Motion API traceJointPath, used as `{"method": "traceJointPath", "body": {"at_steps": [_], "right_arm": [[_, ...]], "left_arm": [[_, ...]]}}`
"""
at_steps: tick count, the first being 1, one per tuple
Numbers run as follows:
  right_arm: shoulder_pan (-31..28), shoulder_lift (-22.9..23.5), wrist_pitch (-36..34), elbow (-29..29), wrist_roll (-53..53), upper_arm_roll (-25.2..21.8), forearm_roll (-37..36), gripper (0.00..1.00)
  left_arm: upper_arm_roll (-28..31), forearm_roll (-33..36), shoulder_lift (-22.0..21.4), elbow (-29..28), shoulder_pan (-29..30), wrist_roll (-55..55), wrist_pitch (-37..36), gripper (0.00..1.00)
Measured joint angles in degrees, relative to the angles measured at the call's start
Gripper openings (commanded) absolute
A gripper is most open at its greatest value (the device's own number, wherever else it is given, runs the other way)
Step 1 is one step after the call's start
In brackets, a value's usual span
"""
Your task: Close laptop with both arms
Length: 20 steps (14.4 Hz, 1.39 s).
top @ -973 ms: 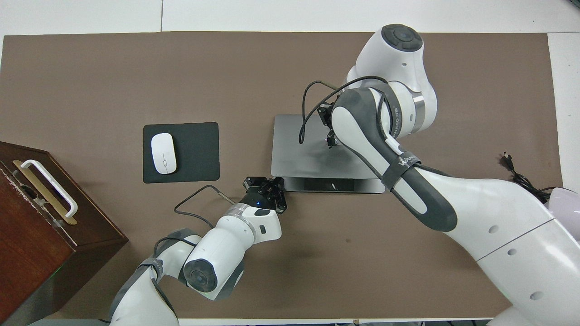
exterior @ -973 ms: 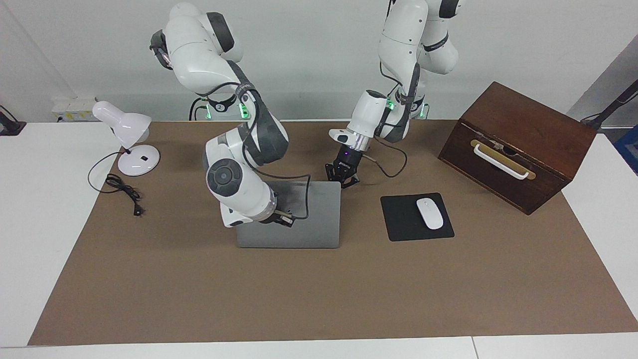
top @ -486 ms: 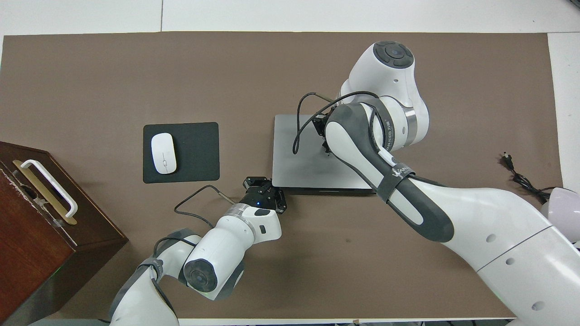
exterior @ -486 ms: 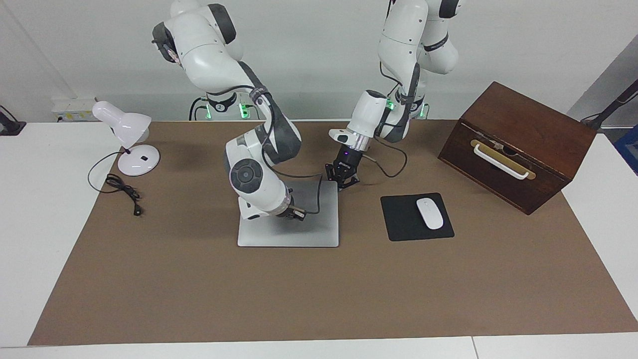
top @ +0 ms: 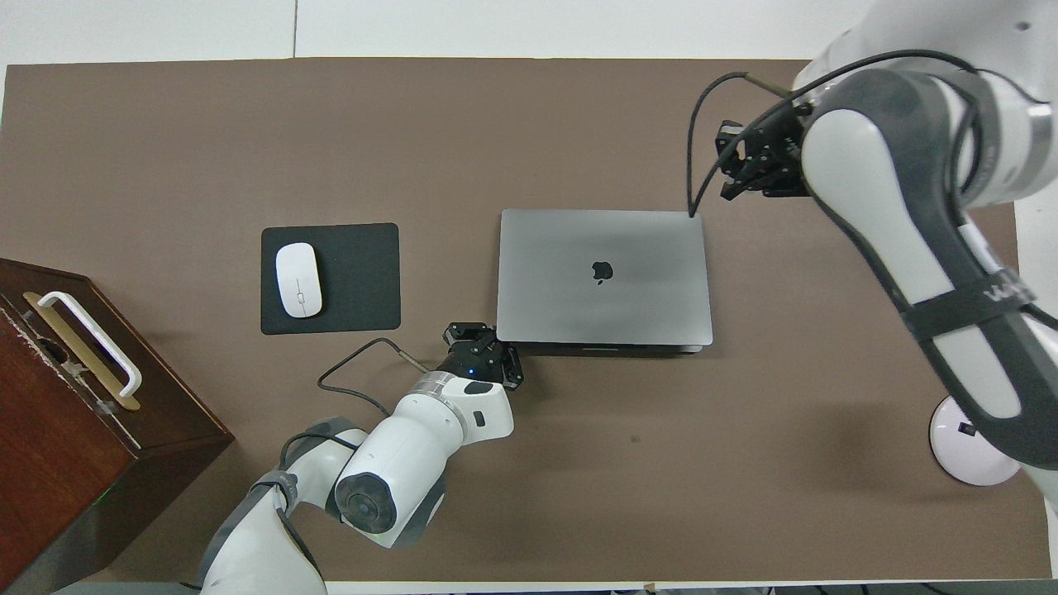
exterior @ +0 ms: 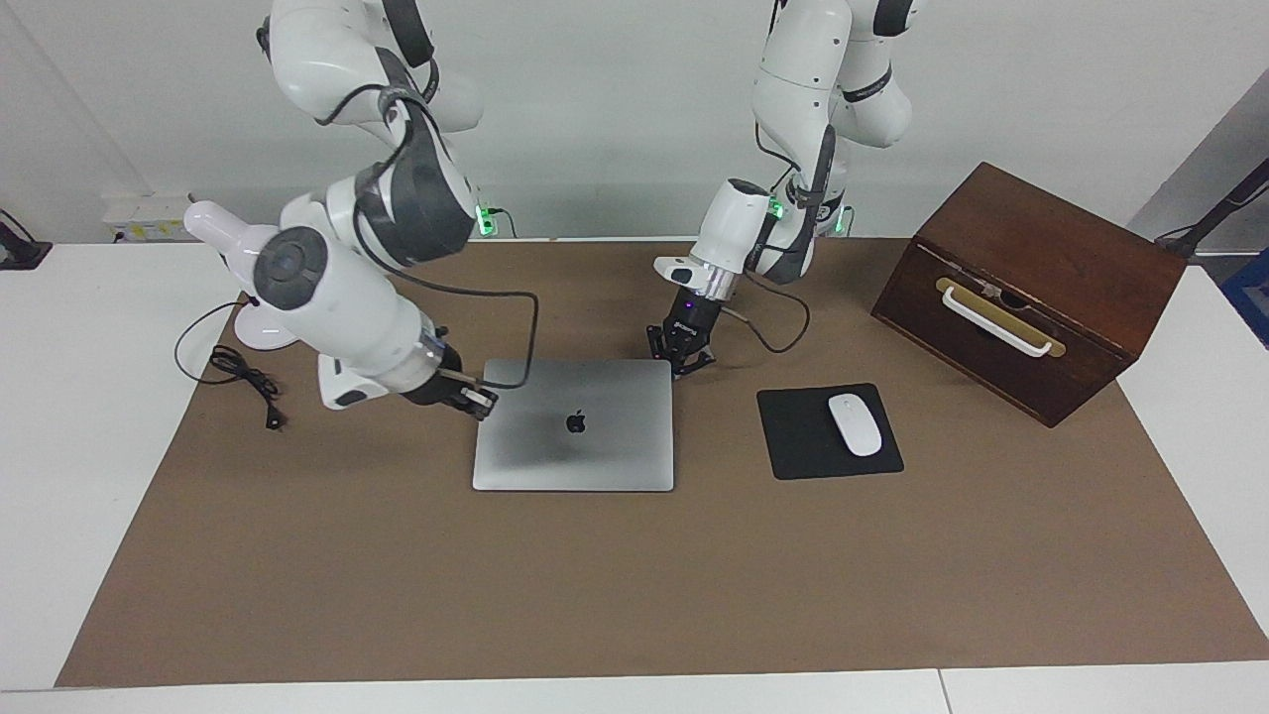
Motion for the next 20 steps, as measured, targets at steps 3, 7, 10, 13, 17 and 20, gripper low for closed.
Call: {"method": "traceJointPath", "body": {"at_steps": [3, 7, 10, 13, 17, 20], "right_arm": [[-2.1, -1.2, 0.4, 0.8, -12.7, 0.0, -10.2, 0.00], [-5.7, -4.0, 0.6, 2.1, -25.9, -0.1, -15.6, 1.00], [-8.4, -7.7, -0.5, 2.1, -31.3, -0.1, -15.6, 1.00], [-8.4, -11.6, -6.2, 1.0, -31.1, 0.1, -15.5, 1.00], [-9.7, -16.3, -6.8, -4.8, -23.4, 0.0, -10.5, 1.00], [-10.8, -19.5, -4.4, -9.6, -14.8, 0.0, -3.4, 1.00]], "left_arm": [[0.0, 0.0, 0.0, 0.0, 0.0, 0.0, 0.0, 0.00], [0.0, 0.0, 0.0, 0.0, 0.0, 0.0, 0.0, 0.00], [0.0, -0.1, 0.0, 0.0, 0.0, 0.0, 0.0, 0.00], [-0.3, -1.4, 0.0, 0.1, 0.0, -0.1, 0.0, 0.00], [-0.4, -3.8, 0.1, 0.2, -0.6, -0.1, 0.0, 0.00], [-0.4, -5.1, 0.1, 0.3, -0.8, -0.1, 0.0, 0.00]]}}
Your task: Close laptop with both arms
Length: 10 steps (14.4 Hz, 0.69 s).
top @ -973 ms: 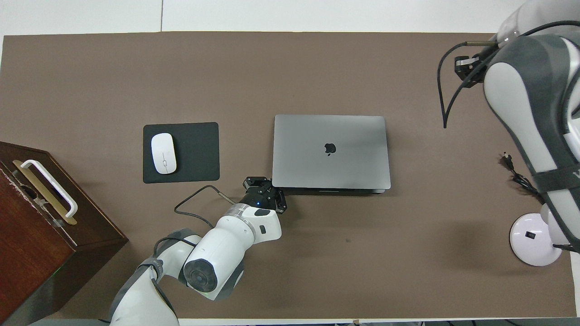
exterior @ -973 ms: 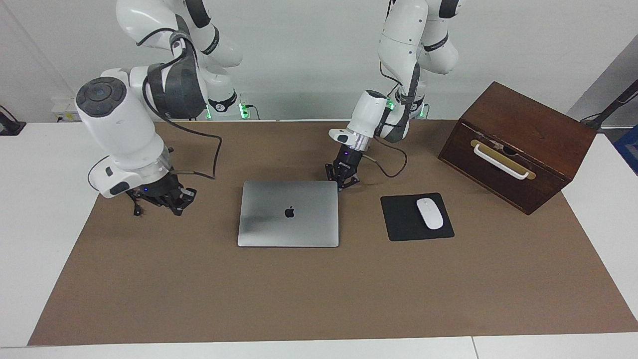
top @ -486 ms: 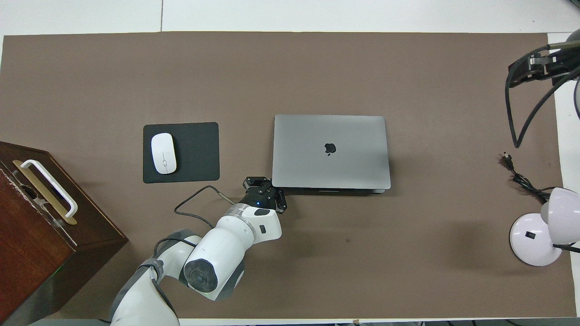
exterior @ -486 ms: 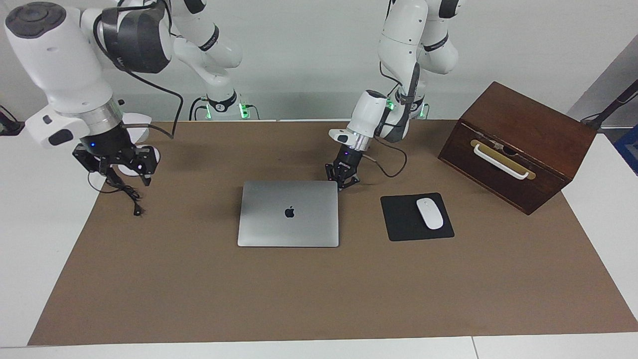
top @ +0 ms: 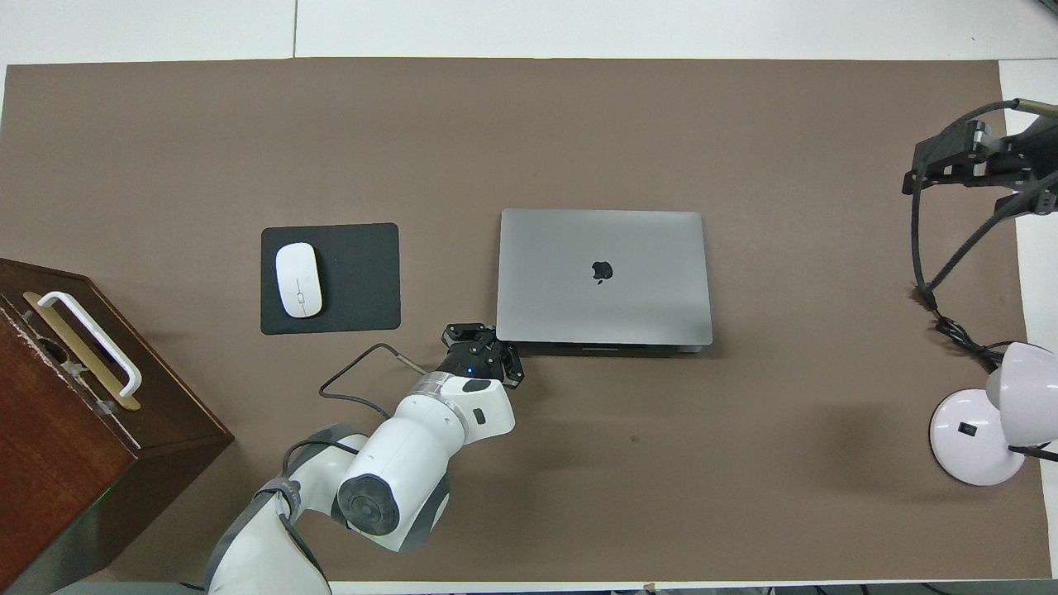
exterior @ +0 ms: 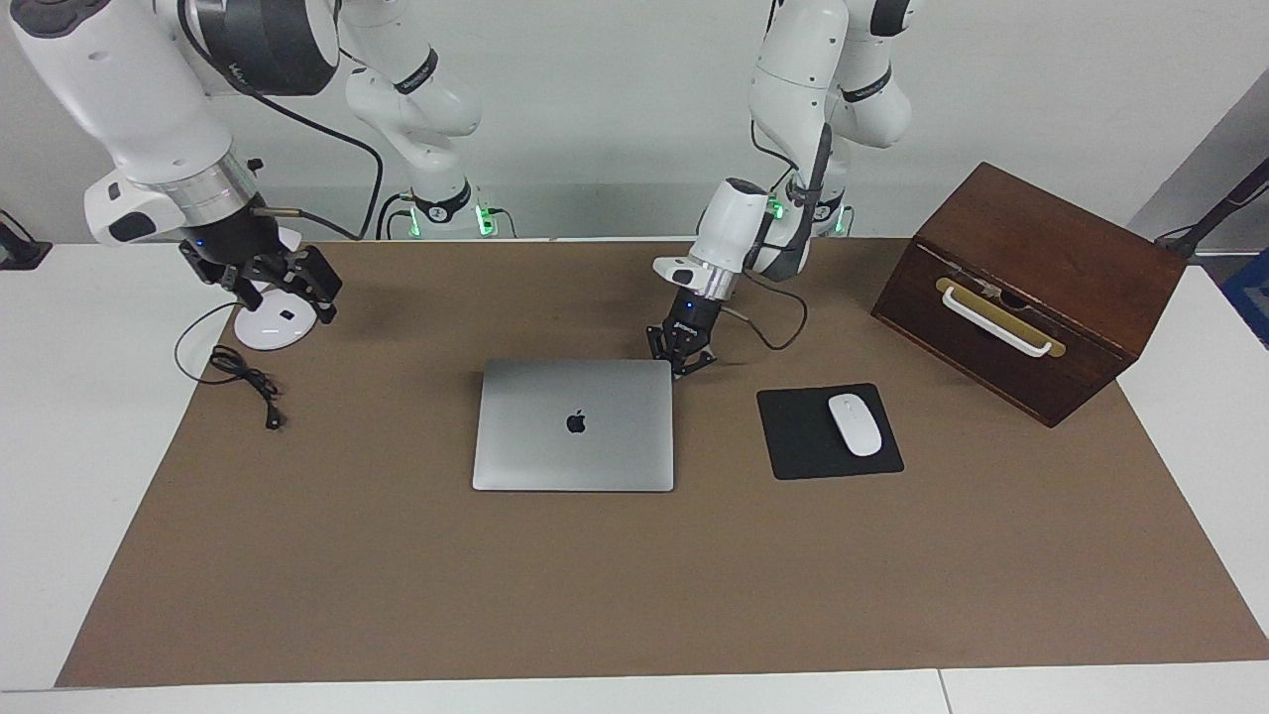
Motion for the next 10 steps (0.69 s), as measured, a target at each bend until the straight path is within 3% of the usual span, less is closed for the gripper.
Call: {"method": "traceJointPath", "body": {"at_steps": [4, 10], "right_arm": [[2.3, -3.7, 2.6, -4.7, 3.8, 0.6, 1.6, 1.00], [11.2, -5.6, 4.2, -5.3, 11.9, 0.8, 1.3, 1.00]], "left_arm": [[0.0, -0.5, 0.0, 0.0, -0.1, -0.2, 0.0, 0.00], [0.4, -1.7, -0.6, 0.1, -0.1, -1.0, -1.4, 0.00]]}}
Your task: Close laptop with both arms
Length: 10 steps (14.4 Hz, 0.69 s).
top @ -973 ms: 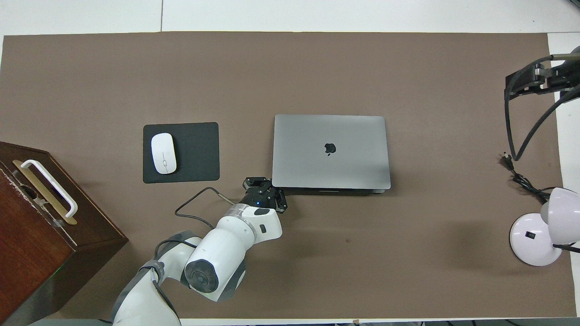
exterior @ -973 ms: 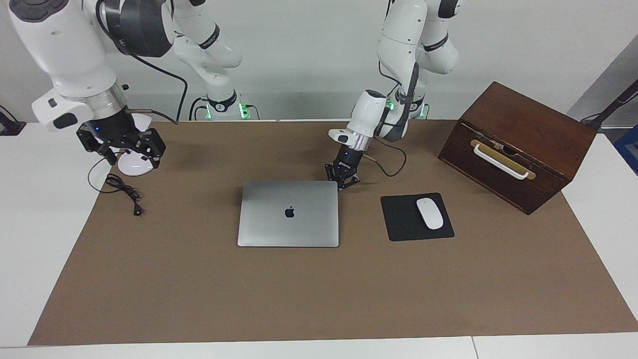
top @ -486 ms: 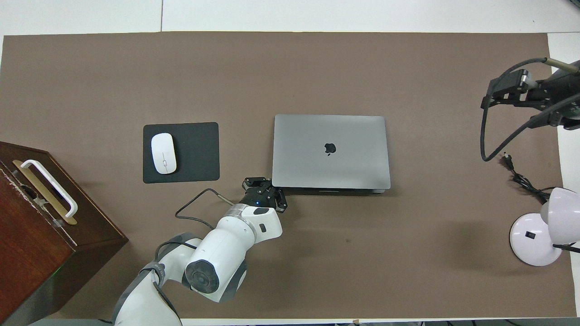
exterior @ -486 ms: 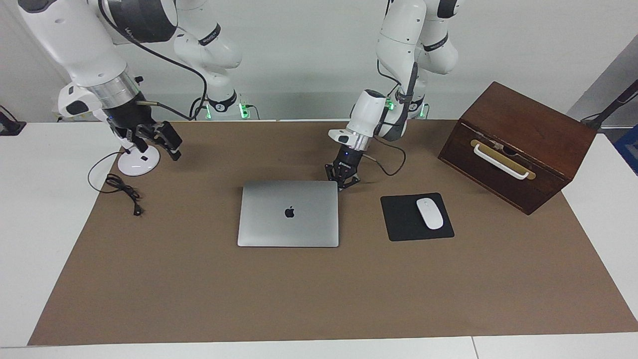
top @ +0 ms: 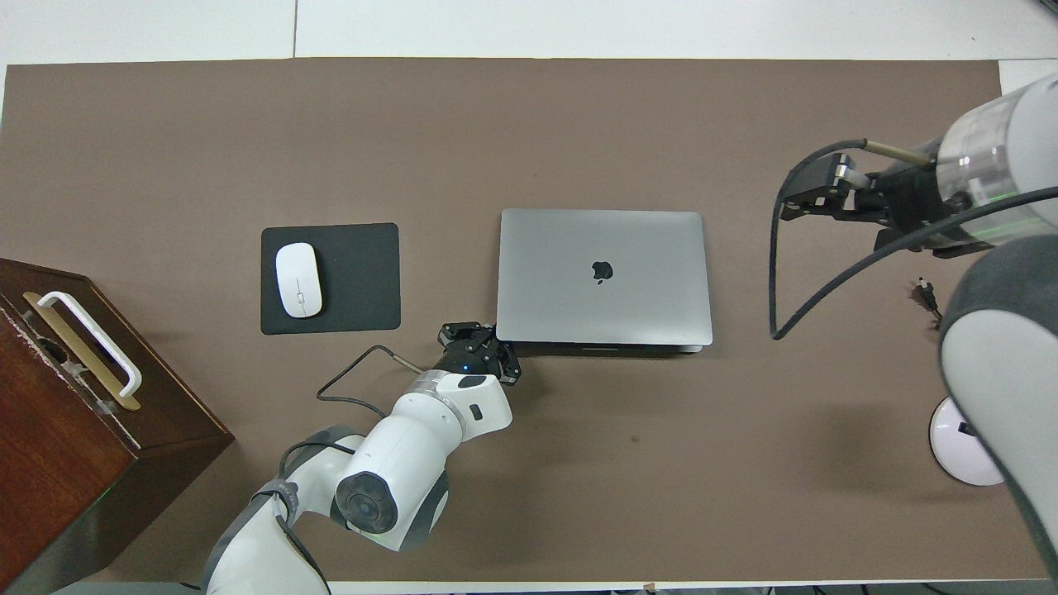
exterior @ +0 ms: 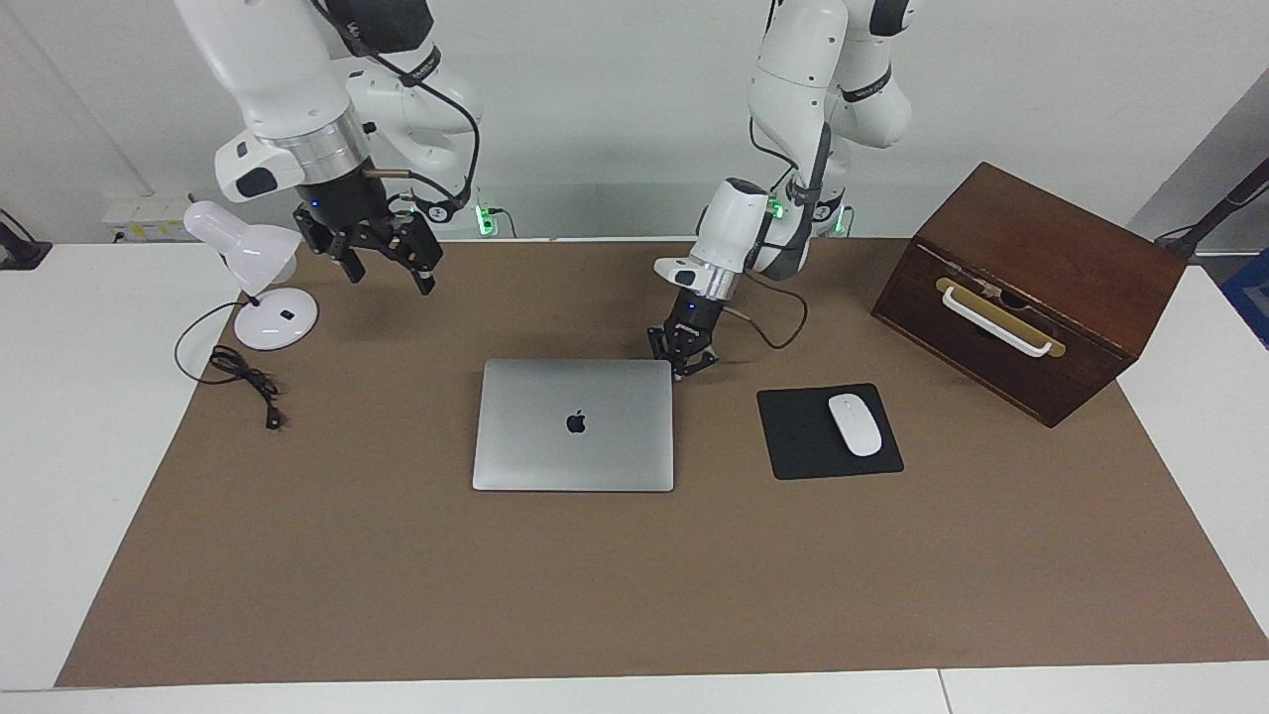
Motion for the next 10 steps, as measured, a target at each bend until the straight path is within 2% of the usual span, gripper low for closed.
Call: {"method": "traceJointPath", "body": {"at_steps": [2, 5, 10], "right_arm": [[1.6, -0.1, 1.0, -0.3, -2.0, 0.1, -1.2, 1.00], [-0.6, -0.1, 1.5, -0.8, -11.1, -0.4, -4.5, 1.00], [-1.6, -0.1, 1.5, -1.0, -15.9, -0.4, -7.4, 1.00]], "left_arm": [[0.7, -0.5, -2.1, 0.3, 0.8, -0.1, -6.8, 0.00], [1.4, -0.6, -6.9, 0.3, 3.4, 0.0, -17.5, 0.00], [1.5, -0.6, -15.6, 0.2, 7.1, 0.0, -30.9, 0.00]]}}
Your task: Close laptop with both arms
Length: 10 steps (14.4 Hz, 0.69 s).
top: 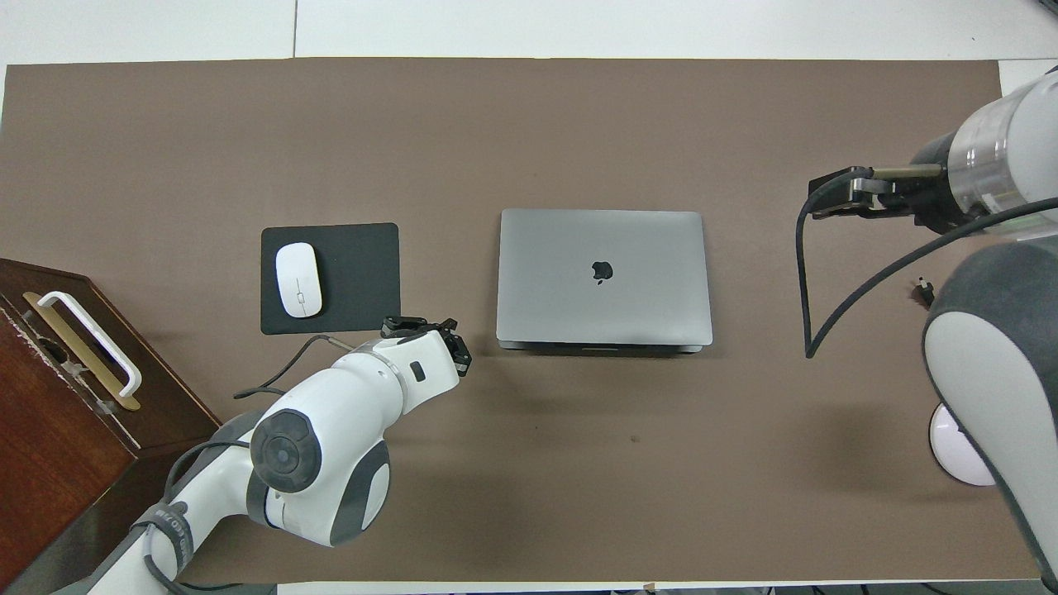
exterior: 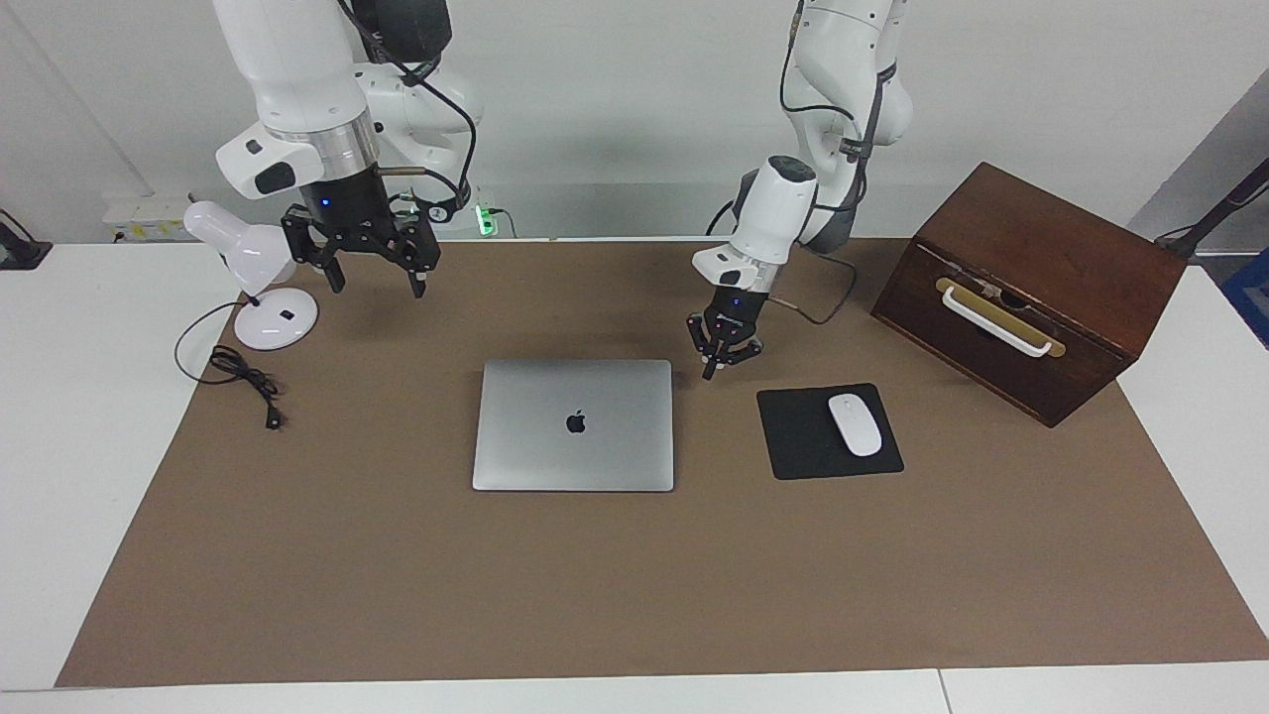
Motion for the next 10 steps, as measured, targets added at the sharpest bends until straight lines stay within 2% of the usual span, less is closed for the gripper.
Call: {"method": "traceJointPath", "body": {"at_steps": [7, 10], "right_arm": [[-4.4, 0.0, 0.0, -0.2, -10.2, 0.0, -0.1, 1.00], [-5.7, 0.0, 0.0, -0.2, -10.8, 0.0, 0.0, 1.00]], "left_arm": [[0.2, 0.0, -5.2, 0.2, 4.5, 0.1, -10.1, 0.00], [0.3, 2.2, -7.5, 3.0, 8.4, 1.8, -18.5, 0.00]]}}
